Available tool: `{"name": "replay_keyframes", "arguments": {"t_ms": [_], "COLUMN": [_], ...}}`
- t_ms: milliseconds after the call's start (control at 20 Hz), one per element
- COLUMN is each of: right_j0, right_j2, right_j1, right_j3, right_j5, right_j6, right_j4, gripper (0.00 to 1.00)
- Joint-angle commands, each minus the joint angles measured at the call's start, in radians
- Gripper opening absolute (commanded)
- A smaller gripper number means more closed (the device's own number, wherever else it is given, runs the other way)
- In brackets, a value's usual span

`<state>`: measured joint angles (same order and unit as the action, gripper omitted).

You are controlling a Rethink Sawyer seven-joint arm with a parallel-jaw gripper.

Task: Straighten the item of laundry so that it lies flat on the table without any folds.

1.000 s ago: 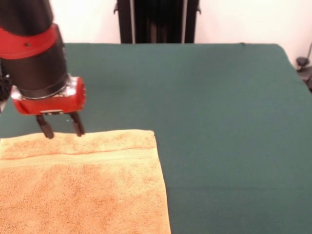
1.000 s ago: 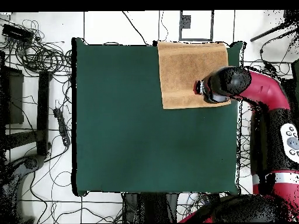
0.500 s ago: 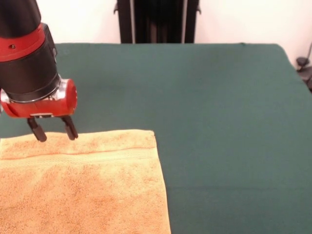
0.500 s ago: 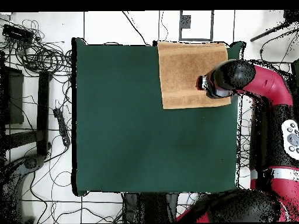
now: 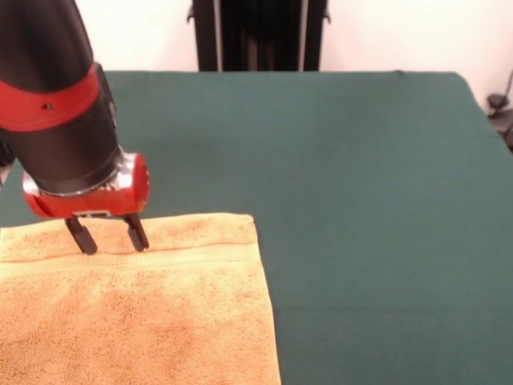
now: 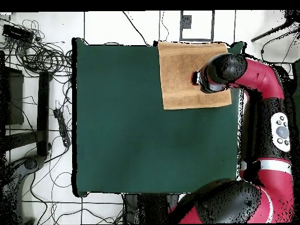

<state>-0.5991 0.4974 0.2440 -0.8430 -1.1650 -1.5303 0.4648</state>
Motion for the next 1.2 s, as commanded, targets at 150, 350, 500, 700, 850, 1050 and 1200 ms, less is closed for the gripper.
{"name": "replay_keyframes", "arguments": {"t_ms": [150,350,500,700,850,1050,1200], "right_j0": [0.084,0.093,0.091,0.097,0.109,0.124,0.13], "right_j2": [0.08,0.071,0.047,-0.005,-0.026,-0.052,-0.059], "right_j1": [-0.109,-0.121,-0.139,-0.151,-0.179,-0.22,-0.232], "right_j3": [0.1,0.12,0.1,0.044,0.032,0.04,0.053], "right_j5": [-0.104,-0.092,-0.078,-0.087,-0.109,-0.126,-0.139], "right_j6": [0.223,0.21,0.207,0.23,0.2,0.147,0.156], "right_j4": [-0.003,-0.003,0.007,0.049,0.056,0.062,0.063], "gripper": [1.0,1.0,1.0,1.0,1.0,1.0,1.0]}}
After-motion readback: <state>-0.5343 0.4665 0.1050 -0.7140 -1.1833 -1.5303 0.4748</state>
